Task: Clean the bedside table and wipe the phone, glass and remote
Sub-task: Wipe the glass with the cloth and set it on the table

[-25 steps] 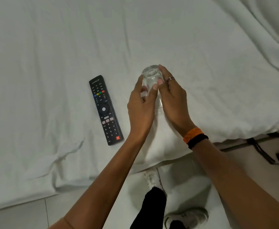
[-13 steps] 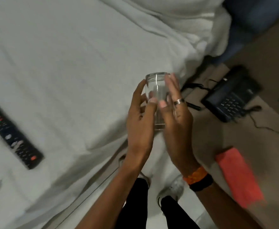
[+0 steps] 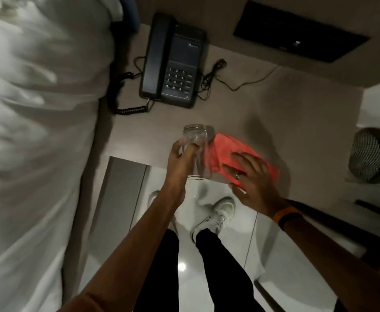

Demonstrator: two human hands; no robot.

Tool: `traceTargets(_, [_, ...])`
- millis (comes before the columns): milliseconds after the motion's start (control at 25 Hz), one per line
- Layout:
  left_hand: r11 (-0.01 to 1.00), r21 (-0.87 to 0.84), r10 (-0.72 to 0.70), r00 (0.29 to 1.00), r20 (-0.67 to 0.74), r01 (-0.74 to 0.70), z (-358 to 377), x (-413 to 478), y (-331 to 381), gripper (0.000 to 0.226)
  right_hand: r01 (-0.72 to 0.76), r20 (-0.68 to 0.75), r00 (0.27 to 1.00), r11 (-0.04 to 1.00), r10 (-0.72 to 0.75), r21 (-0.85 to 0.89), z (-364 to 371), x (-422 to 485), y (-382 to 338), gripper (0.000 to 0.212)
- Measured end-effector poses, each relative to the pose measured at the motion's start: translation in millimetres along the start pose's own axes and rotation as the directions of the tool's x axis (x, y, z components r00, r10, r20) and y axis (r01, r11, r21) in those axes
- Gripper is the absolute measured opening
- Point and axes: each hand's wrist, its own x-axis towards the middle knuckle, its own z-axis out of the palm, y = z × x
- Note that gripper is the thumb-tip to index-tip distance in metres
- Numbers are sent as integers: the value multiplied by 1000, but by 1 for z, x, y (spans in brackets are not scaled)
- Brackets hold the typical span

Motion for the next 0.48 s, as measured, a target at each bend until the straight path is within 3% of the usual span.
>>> traceTargets(40, [1000,5,-12,1000,1,12,0,5,-5,68,48,30,998,998,-47,-48,10,-5,10,50])
traceTargets(120, [1000,4,-27,999,28,26,-3,14,-13,45,35,-44,998,999,-36,-36,17,-3,17,44])
traceTargets(240, [999,-33,-15,998,68,17,2,19,-19,32,-183,-239,943,961,232,208,14,16,13,39])
traceTargets(320, [999,-42,0,996,89,4,11,19,-17,37,-310,-275,821,796,499,519,3,33,0,35])
traceTargets(400, [1000,-21,10,998,69,-8,23,21,-12,41,-318,-218,725,598,653,736,-9,44,-21,34])
traceTargets(440, [1000,12,13,998,56,-14,29,22,-9,43,-323,-207,739,607,642,726,-9,46,-32,35])
traceTargets(480, [998,58,29,999,43,-31,33,24,-9,43,-350,-218,777,693,590,630,-3,45,-41,35])
